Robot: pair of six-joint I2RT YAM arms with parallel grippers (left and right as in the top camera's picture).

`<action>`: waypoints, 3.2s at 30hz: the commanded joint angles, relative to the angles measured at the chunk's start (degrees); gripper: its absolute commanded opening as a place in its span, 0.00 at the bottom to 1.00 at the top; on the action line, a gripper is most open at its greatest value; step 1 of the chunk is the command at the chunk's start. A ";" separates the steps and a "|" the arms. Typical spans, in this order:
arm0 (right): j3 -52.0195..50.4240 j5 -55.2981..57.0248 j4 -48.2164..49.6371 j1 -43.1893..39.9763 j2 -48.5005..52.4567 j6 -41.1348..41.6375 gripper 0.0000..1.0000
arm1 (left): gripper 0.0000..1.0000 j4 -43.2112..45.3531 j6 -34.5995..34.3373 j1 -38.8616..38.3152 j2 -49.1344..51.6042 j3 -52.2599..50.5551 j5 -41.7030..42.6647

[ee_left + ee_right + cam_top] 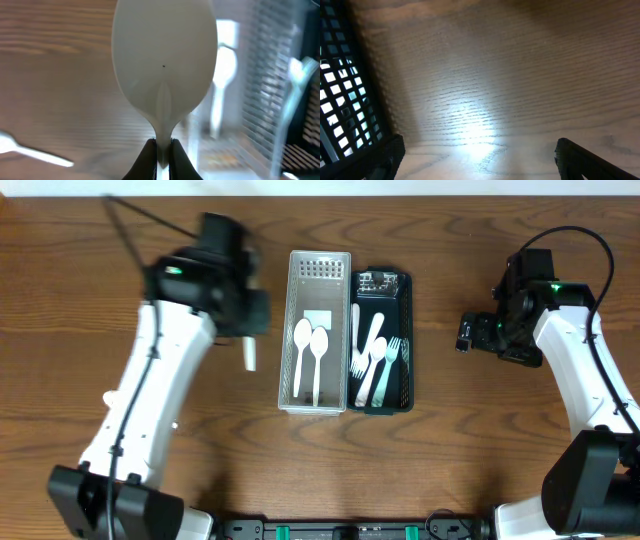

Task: Pack container
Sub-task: 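Place the spoon in the clear basket and release it, then move the left gripper to the last white spoon and grasp it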

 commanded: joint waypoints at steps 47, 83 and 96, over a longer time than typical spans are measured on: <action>-0.39 -0.04 -0.20 -0.81 0.42 -0.59 0.99 | 0.99 -4.02 -32.98 29.81 -11.15 -8.72 -17.75; -0.39 -0.02 -0.87 -0.81 0.42 -1.25 0.99 | 0.92 24.30 -23.67 44.94 15.50 -31.80 -1.07; -0.39 -0.02 -0.83 -0.81 0.42 -1.22 0.99 | 0.26 23.08 -23.67 44.94 15.50 -31.80 -1.07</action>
